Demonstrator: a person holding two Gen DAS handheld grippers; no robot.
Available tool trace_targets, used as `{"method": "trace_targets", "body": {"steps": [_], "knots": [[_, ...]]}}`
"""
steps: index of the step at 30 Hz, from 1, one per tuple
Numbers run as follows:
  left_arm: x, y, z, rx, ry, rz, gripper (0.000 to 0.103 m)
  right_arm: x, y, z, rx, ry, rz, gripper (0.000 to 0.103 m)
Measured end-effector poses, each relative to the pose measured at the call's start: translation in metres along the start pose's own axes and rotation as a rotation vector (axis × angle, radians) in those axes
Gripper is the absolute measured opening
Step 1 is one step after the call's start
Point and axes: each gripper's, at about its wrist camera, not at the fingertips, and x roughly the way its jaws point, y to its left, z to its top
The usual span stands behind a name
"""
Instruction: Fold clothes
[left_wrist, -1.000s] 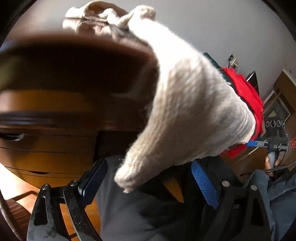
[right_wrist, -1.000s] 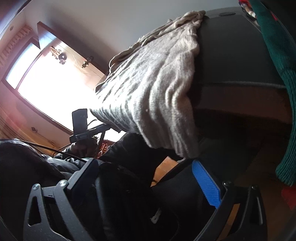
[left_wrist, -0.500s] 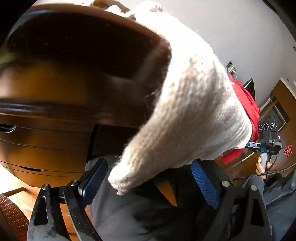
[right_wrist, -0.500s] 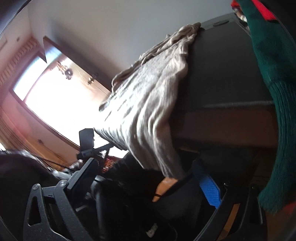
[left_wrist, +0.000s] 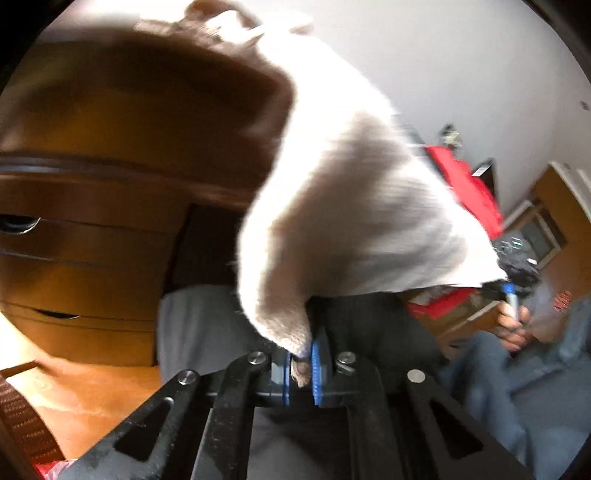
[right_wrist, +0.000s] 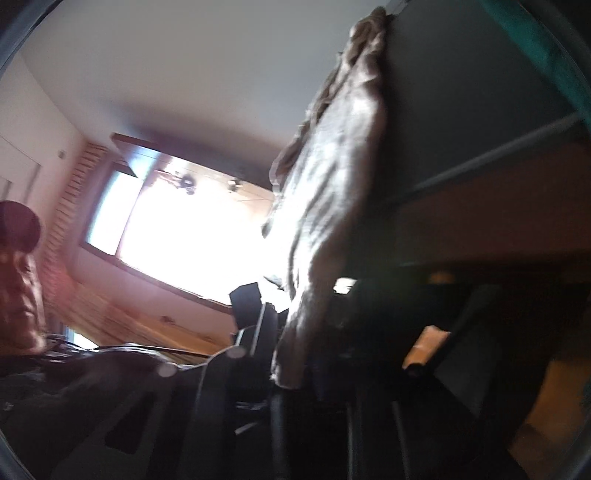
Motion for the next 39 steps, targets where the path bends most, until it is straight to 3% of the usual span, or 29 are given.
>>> {"method": "trace_targets", "body": {"steps": [2,5,11,18,19,21,22,23,24,25,27,31,35,37,39], "knots": [[-0.009,-0.009,0.000,0.002,-0.029,-0.025,0.008,0.000,0.005,0.000,0.012,-0.016,0.042,0.014],[-0.016,-0.009,0.001,-0.030,-0.053,-0.058,0.008,0.005,0.002,0.002,0.026,-0.010,0.004,0.014],[-0.012,-0.003,-0.015,-0.068,-0.014,-0.019,0.008,0.013,0.001,0.005,0.028,0.007,-0.074,0.014],[0.000,-0.009,-0.012,-0.077,-0.014,-0.035,0.008,0.003,0.003,0.007,0.058,-0.034,-0.068,0.016],[-0.003,-0.003,-0.011,-0.094,-0.011,-0.039,0.008,0.004,0.003,0.008,0.064,-0.027,-0.072,0.021],[-0.009,0.011,-0.011,-0.132,-0.006,-0.048,0.008,0.009,0.002,0.008,0.077,-0.005,-0.128,0.074],[-0.014,0.011,-0.011,-0.134,-0.020,-0.041,0.008,0.012,0.004,0.008,0.075,0.001,-0.151,0.077],[-0.018,0.009,-0.011,-0.129,-0.031,-0.042,0.008,0.015,0.006,0.007,0.066,-0.001,-0.159,0.066],[-0.025,0.005,-0.011,-0.120,-0.049,-0.053,0.008,0.018,0.009,0.006,0.059,-0.006,-0.164,0.023],[-0.035,0.001,-0.011,-0.115,-0.077,-0.087,0.008,0.020,0.013,0.005,0.053,-0.008,-0.167,0.008],[-0.053,-0.009,-0.011,-0.103,-0.126,-0.147,0.007,0.022,0.025,0.002,0.035,-0.014,-0.149,0.006],[-0.103,-0.045,-0.002,0.007,-0.229,-0.221,0.007,0.006,0.079,0.001,-0.086,-0.065,0.001,0.006],[-0.139,-0.081,0.014,0.109,-0.311,-0.252,0.007,-0.019,0.114,0.012,-0.132,-0.134,0.080,0.006],[-0.159,-0.091,0.025,0.141,-0.367,-0.280,0.007,-0.027,0.126,0.016,-0.157,-0.154,0.099,0.006],[-0.195,-0.076,0.039,0.171,-0.422,-0.301,0.007,-0.029,0.139,0.022,-0.181,-0.167,0.125,0.006]]}}
